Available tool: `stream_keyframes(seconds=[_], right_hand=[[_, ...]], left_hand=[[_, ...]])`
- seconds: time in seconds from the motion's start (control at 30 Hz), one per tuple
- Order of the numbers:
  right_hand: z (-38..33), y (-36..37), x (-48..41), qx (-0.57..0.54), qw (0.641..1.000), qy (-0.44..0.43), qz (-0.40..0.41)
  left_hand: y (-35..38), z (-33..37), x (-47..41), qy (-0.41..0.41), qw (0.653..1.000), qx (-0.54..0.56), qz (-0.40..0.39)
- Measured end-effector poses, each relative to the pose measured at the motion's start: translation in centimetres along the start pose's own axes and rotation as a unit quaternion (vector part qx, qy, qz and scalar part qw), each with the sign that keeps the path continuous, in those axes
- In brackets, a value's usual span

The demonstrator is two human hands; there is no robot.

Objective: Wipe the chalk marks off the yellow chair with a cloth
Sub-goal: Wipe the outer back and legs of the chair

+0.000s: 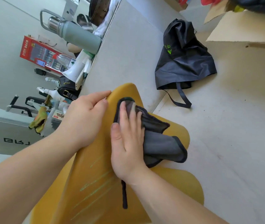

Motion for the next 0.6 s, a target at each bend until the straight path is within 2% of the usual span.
stream_keyframes(seconds=[0.07, 0.1, 0.23, 0.3, 0.37, 0.43, 0.5, 0.6], right_hand=[[2.3, -0.9, -1.8, -0.014, 1.0, -0.008, -0.005], [4.2, -1.5, -2.7, -0.035, 0.999, 0.017, 0.001], [10.5, -2.2, -0.8, -0.14, 0.962, 0.234, 0.003], [10.7, -1.6, 1.1, -0.163, 0.948, 0.274, -0.003], [9.0, -1.5, 1.3, -0.167, 0.955, 0.244, 0.013], [5.4, -1.4, 0.3, -0.084, 0.986, 0.147, -0.01], [1.8, -0.8, -0.7, -0.02, 0.998, 0.054, -0.035], [-1.8, 0.0, -1.3, -0.017, 0.998, -0.032, -0.043]], left_hand=[[0.0, 0.2, -0.2, -0.003, 1.0, 0.007, 0.001], [0.0, 0.5, -0.3, -0.006, 1.0, 0.007, 0.004], [0.1, 2.5, -2.4, -0.018, 1.0, 0.015, 0.013], [0.0, 3.8, -4.1, -0.008, 1.0, -0.003, 0.016], [0.1, 4.6, -5.8, 0.005, 0.999, -0.052, 0.008], [0.2, 4.3, -7.3, -0.003, 0.997, -0.081, 0.004], [0.0, 4.4, -7.9, 0.004, 0.996, -0.091, 0.02], [-0.2, 3.9, -6.9, -0.039, 0.999, 0.016, 0.007]])
Point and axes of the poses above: each hand's wrist, its own x-axis away from the middle knuckle, its own y-axis out of the palm, z = x × y, the point moved 4 cm from there along -x, towards the middle knuckle, and after that the axes turned 12 degrees about -y, right-handed, at the moved point
